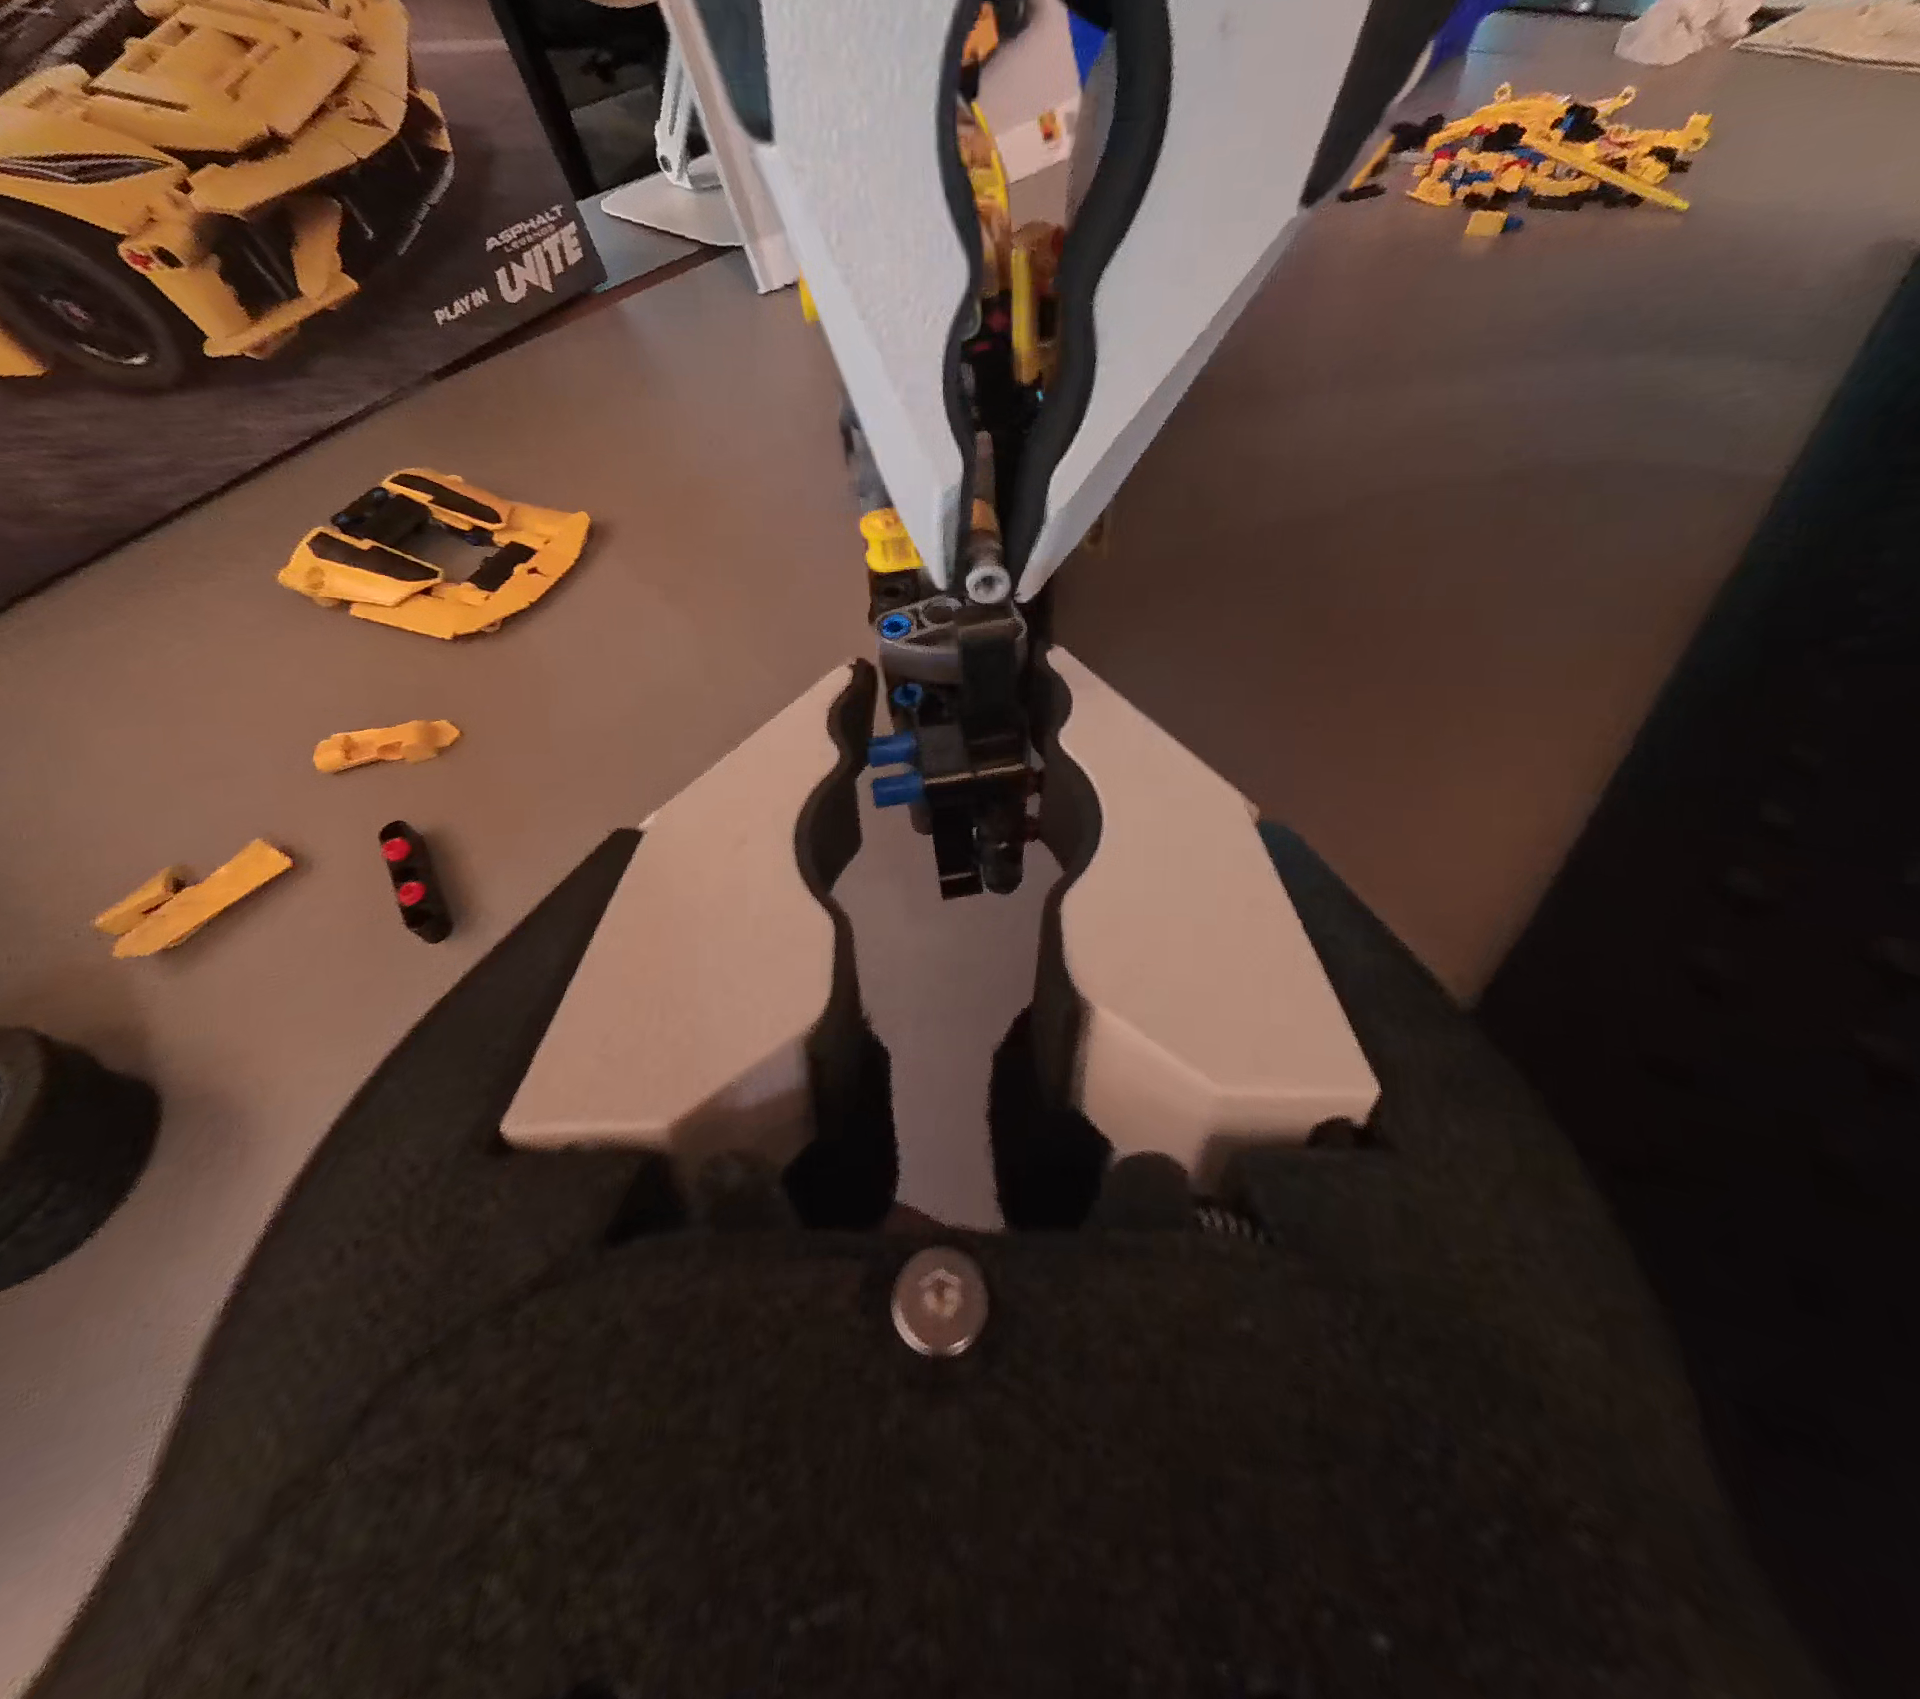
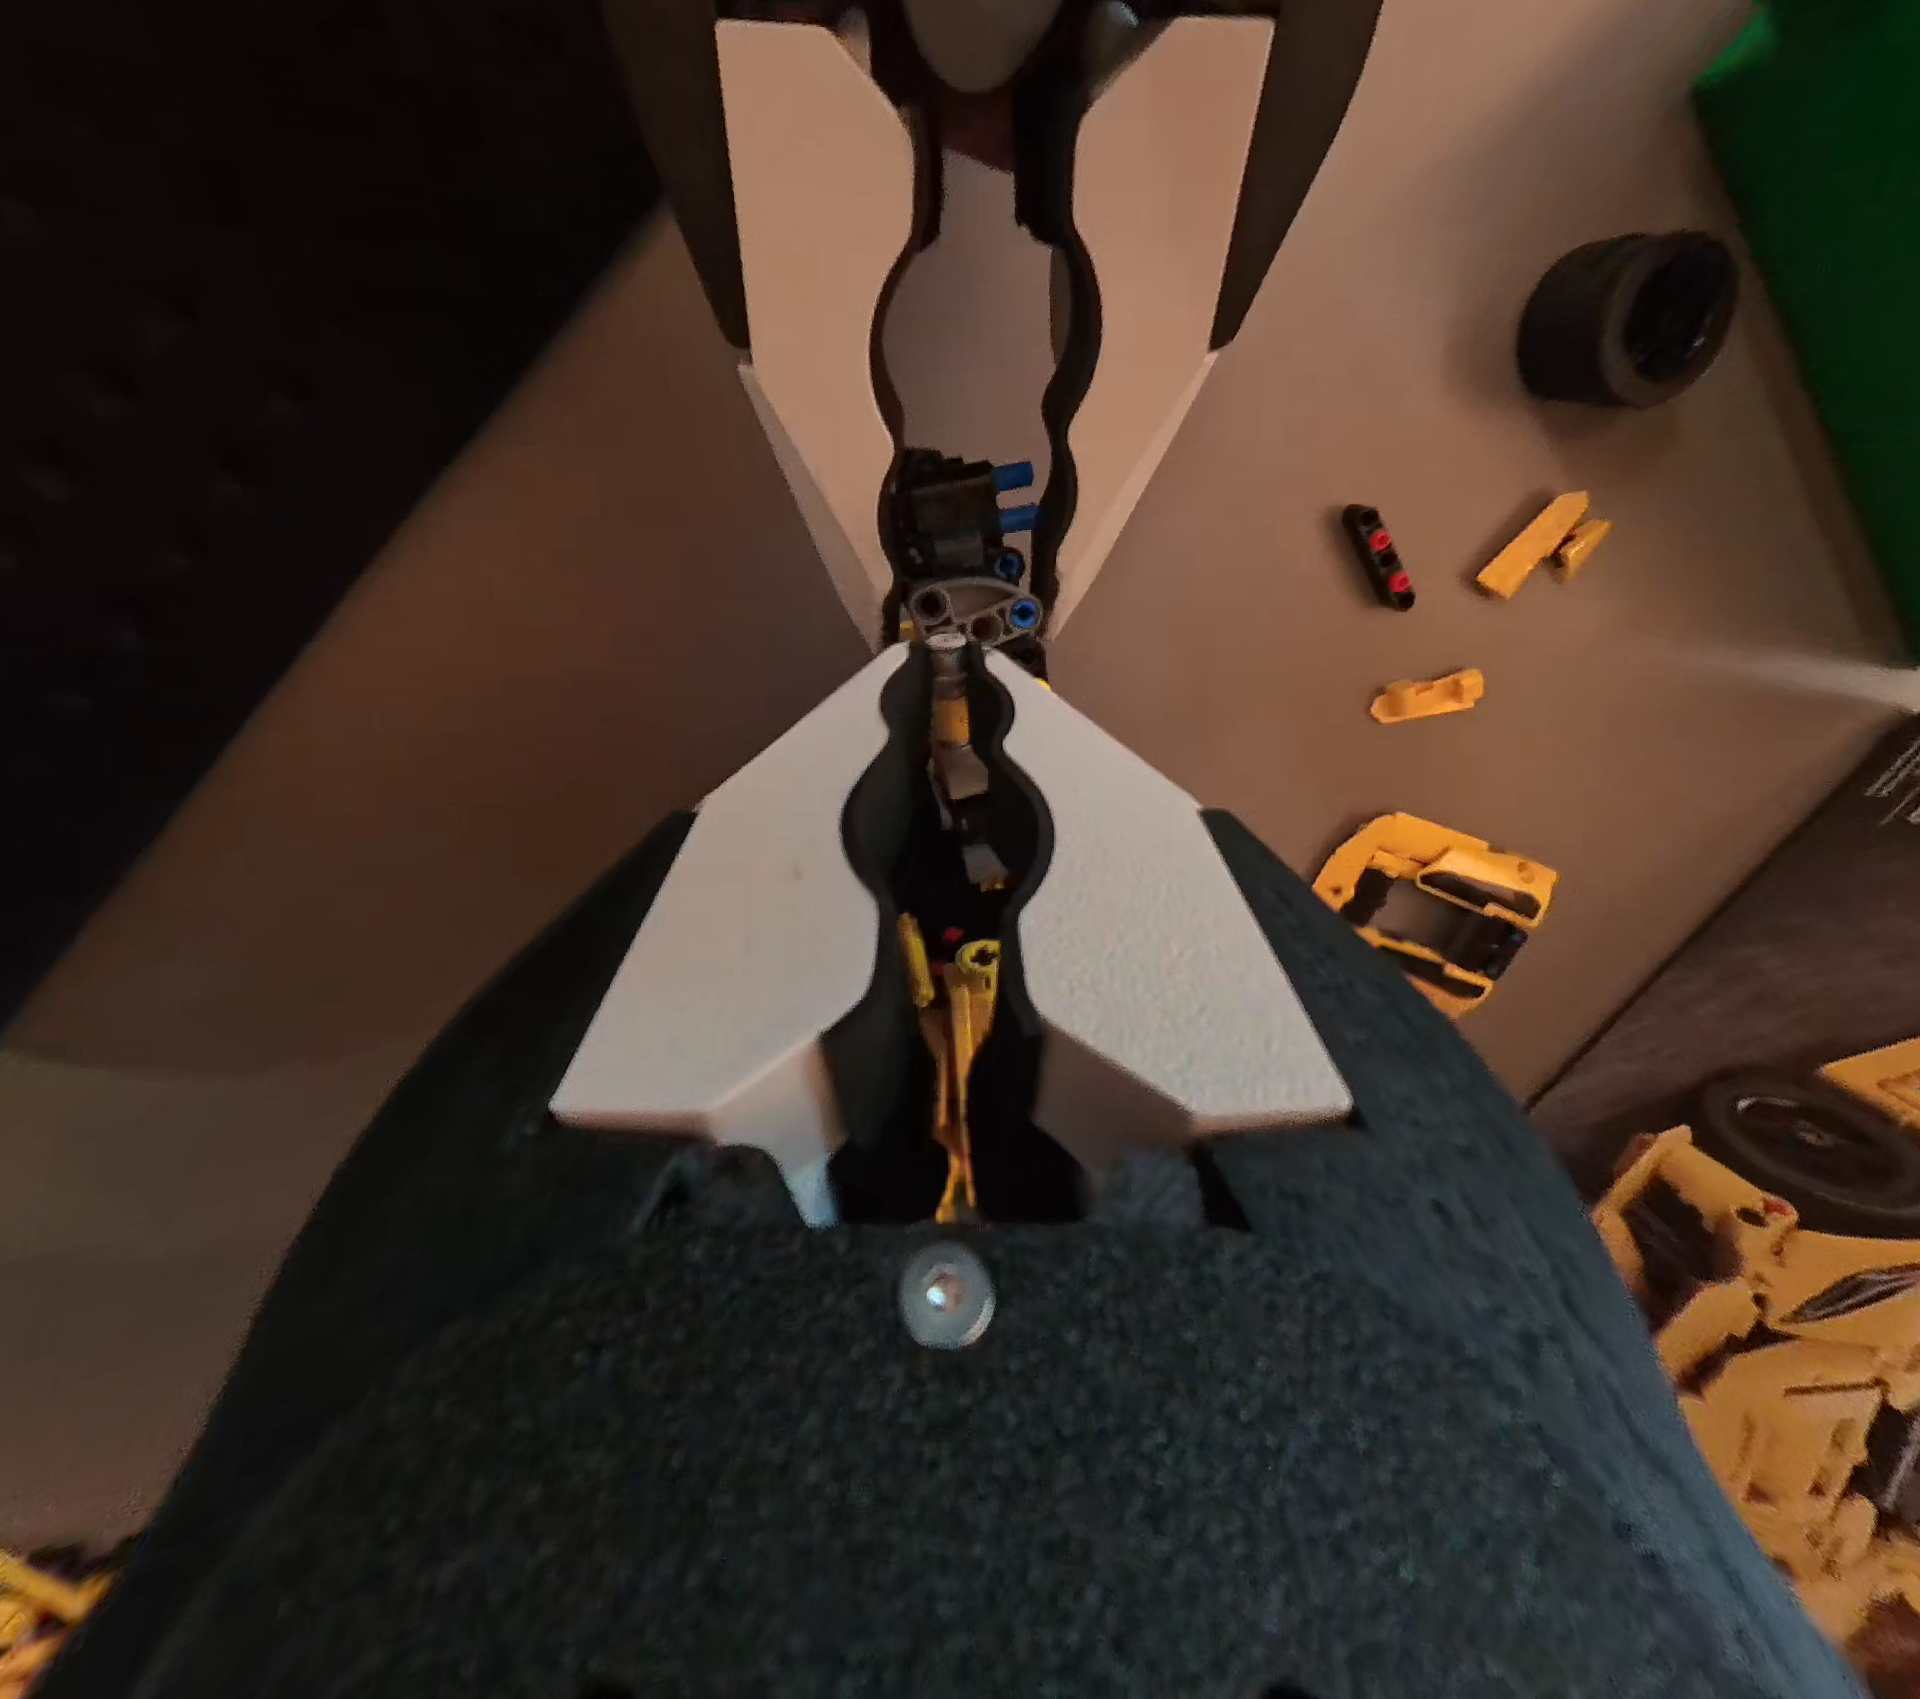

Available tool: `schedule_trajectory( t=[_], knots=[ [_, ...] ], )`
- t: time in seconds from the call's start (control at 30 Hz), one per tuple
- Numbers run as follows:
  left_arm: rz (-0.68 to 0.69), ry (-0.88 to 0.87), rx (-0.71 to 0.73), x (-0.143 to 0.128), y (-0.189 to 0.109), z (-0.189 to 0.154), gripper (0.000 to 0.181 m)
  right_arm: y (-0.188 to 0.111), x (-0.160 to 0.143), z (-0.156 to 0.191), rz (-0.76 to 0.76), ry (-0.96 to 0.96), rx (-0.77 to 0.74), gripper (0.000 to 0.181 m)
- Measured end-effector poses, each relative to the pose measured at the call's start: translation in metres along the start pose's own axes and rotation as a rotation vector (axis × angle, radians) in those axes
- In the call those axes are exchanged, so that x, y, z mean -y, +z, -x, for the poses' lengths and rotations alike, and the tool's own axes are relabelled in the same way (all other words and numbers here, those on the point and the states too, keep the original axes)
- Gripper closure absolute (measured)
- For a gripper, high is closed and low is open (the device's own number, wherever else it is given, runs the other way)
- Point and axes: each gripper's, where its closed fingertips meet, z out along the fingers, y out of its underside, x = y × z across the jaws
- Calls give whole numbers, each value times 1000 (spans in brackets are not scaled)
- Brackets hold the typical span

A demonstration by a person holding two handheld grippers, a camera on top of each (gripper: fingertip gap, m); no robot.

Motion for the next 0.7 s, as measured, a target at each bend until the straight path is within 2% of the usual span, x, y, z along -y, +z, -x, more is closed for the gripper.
schedule_trajectory(
  t=[0.17, 0.4, 0.5, 0.7],
  knots=[
    [15, 32, -4, -1, 3, -4, 154, -1, 1, 4, -131, 67, 49, 177],
    [17, 28, -22, 2, 9, -6, 156, -1, 2, 5, -113, 49, 90, 178],
    [2, 23, -19, 4, 9, -5, 156, -3, 3, 4, -156, 85, 118, 178],
    [-4, -1, -26, 4, 10, -5, 155, -2, 5, 2, -163, 83, 83, 179]
  ],
)
